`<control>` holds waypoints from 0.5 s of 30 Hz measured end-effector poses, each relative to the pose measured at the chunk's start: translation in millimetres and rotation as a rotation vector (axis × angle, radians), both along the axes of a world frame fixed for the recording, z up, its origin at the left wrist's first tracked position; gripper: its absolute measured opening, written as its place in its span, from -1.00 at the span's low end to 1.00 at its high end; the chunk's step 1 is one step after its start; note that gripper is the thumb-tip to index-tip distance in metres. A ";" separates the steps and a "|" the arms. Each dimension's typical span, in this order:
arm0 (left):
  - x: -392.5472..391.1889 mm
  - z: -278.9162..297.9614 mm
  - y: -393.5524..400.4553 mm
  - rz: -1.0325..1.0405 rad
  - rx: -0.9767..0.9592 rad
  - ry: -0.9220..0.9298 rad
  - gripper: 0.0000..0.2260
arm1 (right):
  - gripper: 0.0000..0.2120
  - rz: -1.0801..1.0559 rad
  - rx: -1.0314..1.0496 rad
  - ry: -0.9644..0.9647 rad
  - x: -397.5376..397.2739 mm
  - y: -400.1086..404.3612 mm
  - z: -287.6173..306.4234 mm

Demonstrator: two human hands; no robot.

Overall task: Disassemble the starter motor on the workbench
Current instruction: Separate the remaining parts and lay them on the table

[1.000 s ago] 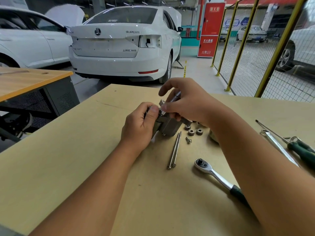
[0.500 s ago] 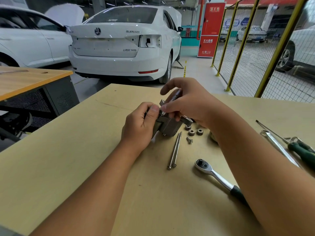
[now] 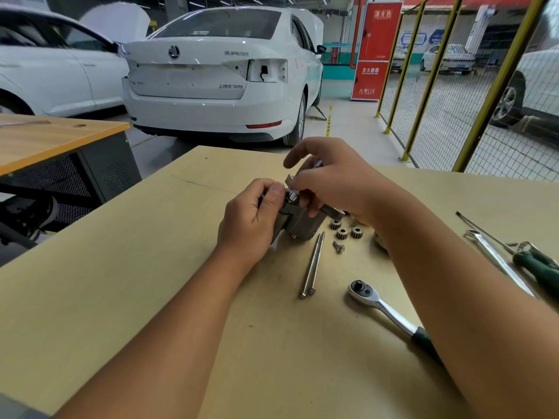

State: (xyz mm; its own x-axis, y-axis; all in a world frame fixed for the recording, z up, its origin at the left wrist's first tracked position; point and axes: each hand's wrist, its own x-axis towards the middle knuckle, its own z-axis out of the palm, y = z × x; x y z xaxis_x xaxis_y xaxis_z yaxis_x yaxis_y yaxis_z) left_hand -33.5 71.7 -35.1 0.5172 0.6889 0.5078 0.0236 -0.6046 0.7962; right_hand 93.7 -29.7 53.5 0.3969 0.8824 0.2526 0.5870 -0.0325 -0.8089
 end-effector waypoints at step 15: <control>0.7 -1.5 0.9 -0.005 0.011 -0.016 -0.67 | -0.85 -0.033 0.010 0.068 2.2 2.7 -5.1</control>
State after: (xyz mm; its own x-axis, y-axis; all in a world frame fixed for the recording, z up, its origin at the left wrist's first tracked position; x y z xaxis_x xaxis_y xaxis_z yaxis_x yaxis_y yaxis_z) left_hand -32.9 72.5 -36.6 0.5126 0.6805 0.5236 0.0074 -0.6133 0.7898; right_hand 95.9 -27.1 48.4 0.4419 0.8664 0.2326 0.5298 -0.0428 -0.8471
